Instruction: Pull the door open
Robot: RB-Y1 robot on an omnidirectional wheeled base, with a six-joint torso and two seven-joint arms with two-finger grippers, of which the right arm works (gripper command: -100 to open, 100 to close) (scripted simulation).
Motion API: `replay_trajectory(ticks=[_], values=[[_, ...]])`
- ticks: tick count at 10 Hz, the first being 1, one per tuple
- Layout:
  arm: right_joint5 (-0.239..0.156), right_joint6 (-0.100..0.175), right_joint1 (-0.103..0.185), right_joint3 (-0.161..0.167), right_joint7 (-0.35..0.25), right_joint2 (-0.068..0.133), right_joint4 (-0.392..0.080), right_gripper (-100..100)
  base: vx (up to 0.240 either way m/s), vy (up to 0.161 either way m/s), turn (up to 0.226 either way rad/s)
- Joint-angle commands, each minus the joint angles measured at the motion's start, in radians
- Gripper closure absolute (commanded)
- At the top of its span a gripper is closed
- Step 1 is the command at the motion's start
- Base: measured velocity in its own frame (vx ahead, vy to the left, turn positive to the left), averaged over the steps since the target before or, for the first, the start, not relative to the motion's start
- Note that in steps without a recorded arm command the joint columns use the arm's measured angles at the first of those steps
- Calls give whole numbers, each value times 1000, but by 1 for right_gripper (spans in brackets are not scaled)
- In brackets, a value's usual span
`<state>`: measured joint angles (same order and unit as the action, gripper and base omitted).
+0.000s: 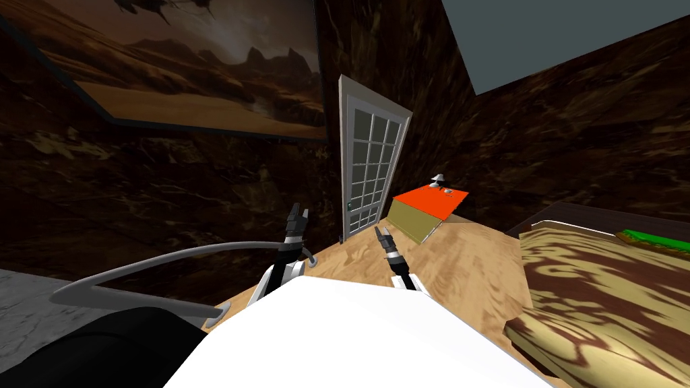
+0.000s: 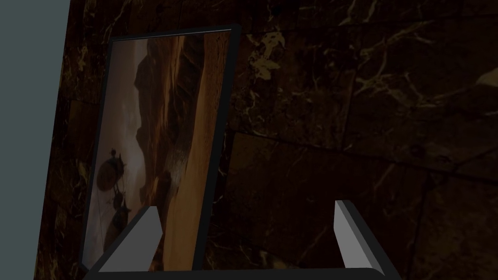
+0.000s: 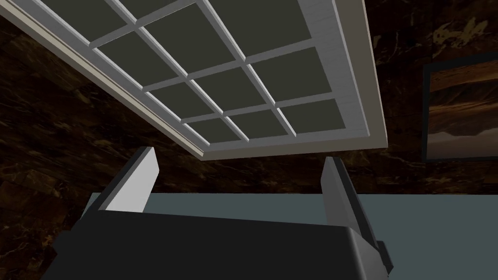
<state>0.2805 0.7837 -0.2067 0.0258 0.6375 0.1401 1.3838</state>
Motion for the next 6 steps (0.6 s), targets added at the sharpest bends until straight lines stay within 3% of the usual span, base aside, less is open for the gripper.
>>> replay_trajectory(ticks=[1, 2, 6], values=[[15, 14, 10, 2, 19, 4, -31, -100, 77, 24, -3], [33, 30, 21, 4, 40, 8, -68, -100, 95, 25, -4], [68, 60, 43, 8, 81, 17, -140, -100, 90, 32, -3]])
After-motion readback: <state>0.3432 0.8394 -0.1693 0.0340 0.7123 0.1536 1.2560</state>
